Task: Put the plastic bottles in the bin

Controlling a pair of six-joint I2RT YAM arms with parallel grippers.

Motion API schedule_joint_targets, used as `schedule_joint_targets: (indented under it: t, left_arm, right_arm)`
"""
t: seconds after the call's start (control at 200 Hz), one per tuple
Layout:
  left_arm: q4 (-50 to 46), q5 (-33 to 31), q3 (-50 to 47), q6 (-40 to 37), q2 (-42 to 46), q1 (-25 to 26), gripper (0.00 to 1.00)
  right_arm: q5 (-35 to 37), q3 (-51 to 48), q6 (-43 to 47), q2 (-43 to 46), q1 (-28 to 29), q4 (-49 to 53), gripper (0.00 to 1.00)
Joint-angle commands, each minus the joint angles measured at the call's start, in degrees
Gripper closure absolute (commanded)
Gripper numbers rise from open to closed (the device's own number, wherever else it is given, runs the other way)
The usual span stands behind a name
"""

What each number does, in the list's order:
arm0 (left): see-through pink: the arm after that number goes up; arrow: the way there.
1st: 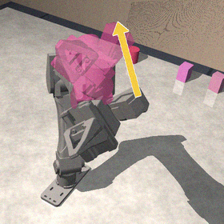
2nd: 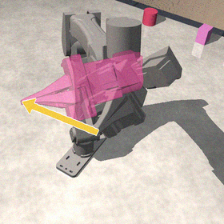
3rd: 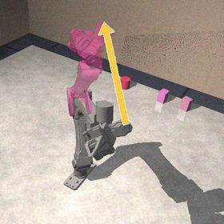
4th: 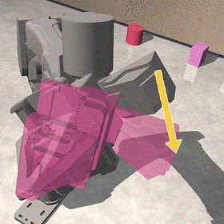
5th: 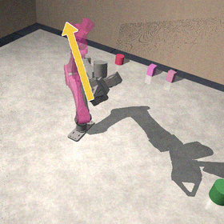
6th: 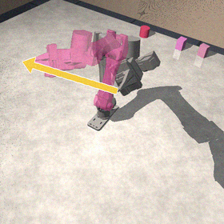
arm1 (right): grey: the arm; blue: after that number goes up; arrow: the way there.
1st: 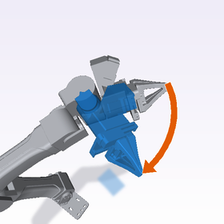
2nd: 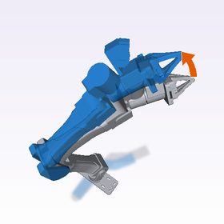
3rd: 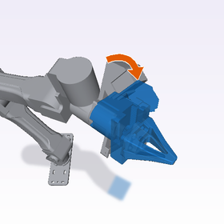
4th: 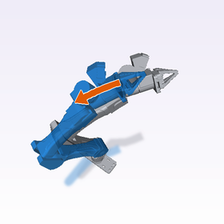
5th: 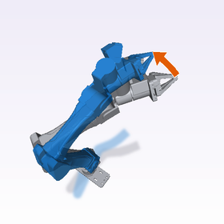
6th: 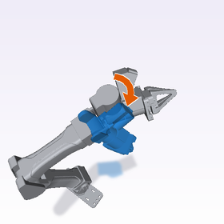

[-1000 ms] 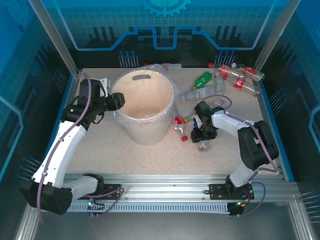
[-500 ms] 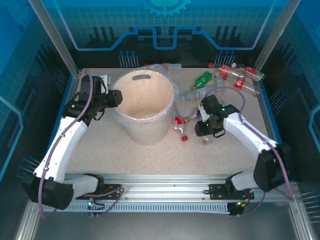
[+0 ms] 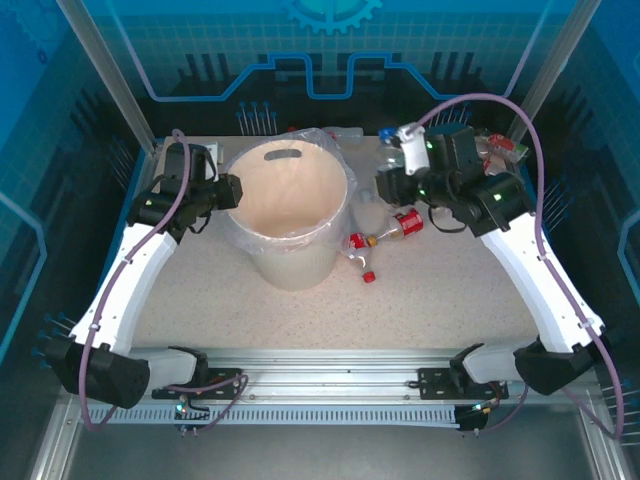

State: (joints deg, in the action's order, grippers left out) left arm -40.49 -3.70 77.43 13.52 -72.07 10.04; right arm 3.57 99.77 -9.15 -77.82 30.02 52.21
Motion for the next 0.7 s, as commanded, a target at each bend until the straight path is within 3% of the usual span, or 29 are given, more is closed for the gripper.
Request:
schedule_joint_targets:
  t: [0.0, 0.215, 0.405, 0.695]
  left_arm:
    - [-1.10, -0.30, 1.38, 0.10, -1.04, 1.02, 0.73]
    - [-0.67, -0.31, 1.13, 0.54, -1.80, 1.47, 0.78]
    - [-0.31, -0.42, 1.15, 0.85, -2.11, 1.73, 0.79]
    - [0.01, -0.87, 1.26, 0.69, -2.37, 1.82, 0.80]
  right_arm:
    - [0.05, 6.14, 1.93, -5.08, 5.40, -1.87, 0.64]
    - [-2.63, 16.79, 3.04, -17.75, 13.49, -3.08, 0.64]
    - [-3.23, 24.75, 3.87, -29.44, 16.82, -0.20, 0.63]
    - [-2.33, 21.26, 3.19, -38.23, 17.60, 0.63, 0.62]
